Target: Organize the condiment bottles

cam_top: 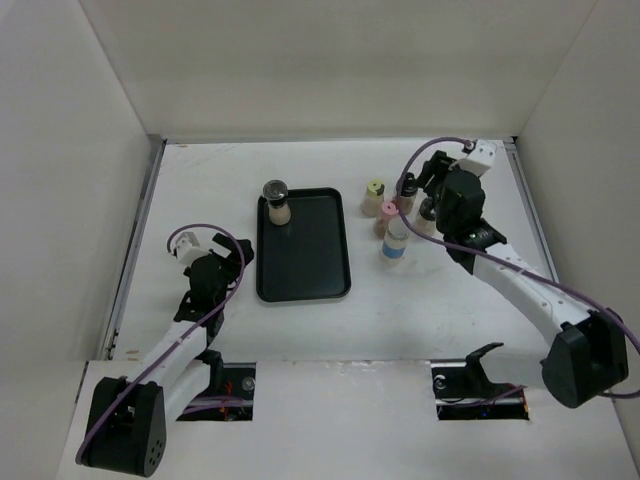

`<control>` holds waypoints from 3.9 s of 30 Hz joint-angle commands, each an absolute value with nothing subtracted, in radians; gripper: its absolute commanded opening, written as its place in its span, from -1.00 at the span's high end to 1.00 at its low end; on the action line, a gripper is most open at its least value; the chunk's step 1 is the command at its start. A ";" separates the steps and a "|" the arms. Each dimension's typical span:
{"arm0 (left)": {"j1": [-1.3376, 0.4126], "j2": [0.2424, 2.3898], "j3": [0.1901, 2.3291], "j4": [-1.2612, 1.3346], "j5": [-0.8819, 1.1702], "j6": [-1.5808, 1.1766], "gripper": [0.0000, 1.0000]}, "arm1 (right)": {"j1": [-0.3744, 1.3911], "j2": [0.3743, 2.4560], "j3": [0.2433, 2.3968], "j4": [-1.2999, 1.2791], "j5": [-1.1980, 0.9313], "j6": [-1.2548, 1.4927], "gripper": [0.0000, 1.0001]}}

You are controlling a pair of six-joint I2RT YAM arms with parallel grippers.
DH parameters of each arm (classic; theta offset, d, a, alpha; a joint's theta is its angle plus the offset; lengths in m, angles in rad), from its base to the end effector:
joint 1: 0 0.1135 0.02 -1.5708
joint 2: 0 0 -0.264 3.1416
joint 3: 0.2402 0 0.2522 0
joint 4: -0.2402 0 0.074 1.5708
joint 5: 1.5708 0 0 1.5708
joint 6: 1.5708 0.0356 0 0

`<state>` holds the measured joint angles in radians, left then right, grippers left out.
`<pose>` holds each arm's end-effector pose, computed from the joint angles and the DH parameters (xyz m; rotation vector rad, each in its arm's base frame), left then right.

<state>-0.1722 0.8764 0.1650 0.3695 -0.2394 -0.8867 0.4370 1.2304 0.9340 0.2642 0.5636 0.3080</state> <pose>0.1769 -0.0222 0.1655 -0.8265 1.7470 -0.4863 0.2687 0.1045 0.3448 0.3316 1.5647 0.1275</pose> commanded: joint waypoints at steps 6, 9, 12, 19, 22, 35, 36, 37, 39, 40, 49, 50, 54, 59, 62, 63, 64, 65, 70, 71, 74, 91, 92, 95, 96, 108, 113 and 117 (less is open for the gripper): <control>-0.189 0.888 0.172 0.431 -0.248 -0.882 -1.00 | 0.363 1.383 0.945 0.095 0.525 0.331 -0.81; -0.185 0.890 0.173 0.426 -0.249 -0.881 -1.00 | 0.358 1.440 0.977 0.084 0.525 0.333 -0.84; -0.177 0.868 0.166 0.422 -0.242 -0.884 -1.00 | 0.357 1.497 1.002 0.084 0.549 0.334 -0.86; -0.179 0.882 0.166 0.431 -0.244 -0.885 -1.00 | 0.344 1.545 0.986 0.080 0.621 0.337 -0.83; -0.188 0.913 0.175 0.436 -0.242 -0.885 -1.00 | 0.332 1.555 0.973 0.086 0.629 0.341 -0.80; -0.179 0.873 0.163 0.433 -0.253 -0.882 -1.00 | 0.301 1.594 0.979 0.097 0.566 0.413 -0.07; -0.179 0.871 0.163 0.428 -0.252 -0.882 -1.00 | 0.301 1.577 0.973 0.106 0.569 0.417 0.02; -0.179 0.870 0.163 0.426 -0.252 -0.882 -1.00 | 0.301 1.550 0.962 0.115 0.575 0.420 0.06; -0.183 0.876 0.164 0.431 -0.259 -0.881 -1.00 | 0.303 1.475 0.939 0.129 0.592 0.422 0.07; -0.185 0.883 0.167 0.433 -0.259 -0.881 -1.00 | 0.303 1.432 0.934 0.127 0.603 0.420 0.08; -0.186 0.894 0.170 0.433 -0.253 -0.885 -1.00 | 0.461 1.199 1.032 0.129 0.663 0.301 0.08; -0.185 0.890 0.170 0.434 -0.255 -0.885 -1.00 | 0.496 1.216 1.061 0.127 0.657 0.295 0.08; -0.183 0.893 0.172 0.430 -0.255 -0.885 -1.00 | 0.629 1.378 1.192 0.144 0.586 0.305 0.08; -0.177 0.870 0.164 0.426 -0.256 -0.881 -1.00 | 0.732 1.644 1.362 0.212 0.497 0.316 0.08; -0.174 0.865 0.166 0.420 -0.244 -0.877 -1.00 | 0.755 1.811 1.484 0.209 0.473 0.314 0.08; -0.174 0.862 0.166 0.417 -0.250 -0.876 -1.00 | 0.758 1.848 1.514 0.201 0.469 0.316 0.08; -0.173 0.862 0.166 0.417 -0.252 -0.876 -1.00 | 0.762 1.889 1.547 0.192 0.466 0.316 0.08; -0.173 0.867 0.166 0.419 -0.253 -0.874 -1.00 | 0.765 1.926 1.575 0.187 0.463 0.318 0.08; -0.177 0.877 0.169 0.423 -0.253 -0.874 -1.00 | 0.769 2.051 1.663 0.178 0.440 0.328 0.06; -0.179 0.884 0.170 0.426 -0.255 -0.874 -1.00 | 0.772 2.066 1.672 0.170 0.439 0.330 0.05; -0.173 0.899 0.175 0.426 -0.244 -0.879 -1.00 | 0.772 2.115 1.710 0.161 0.442 0.339 0.05; -0.176 0.893 0.170 0.431 -0.245 -0.879 -1.00 | 0.803 2.151 1.773 0.123 0.451 0.351 -0.68; -0.174 0.896 0.172 0.428 -0.238 -0.879 -1.00 | 0.803 2.116 1.754 0.129 0.449 0.351 -0.71; -0.176 0.893 0.170 0.433 -0.242 -0.881 -1.00 | 0.798 1.995 1.668 0.138 0.445 0.334 -0.73; -0.177 0.893 0.170 0.433 -0.244 -0.881 -1.00 | 0.791 1.949 1.628 0.141 0.445 0.328 -0.71; -0.183 0.914 0.175 0.437 -0.235 -0.885 -1.00 | 0.547 1.719 1.347 -0.012 0.410 0.244 -0.12; -0.182 0.928 0.176 0.443 -0.218 -0.887 -1.00 | 0.510 1.796 1.400 -0.060 0.318 0.212 -0.47; -0.174 0.916 0.172 0.445 -0.226 -0.887 -1.00 | 0.504 1.850 1.442 -0.081 0.310 0.206 -0.56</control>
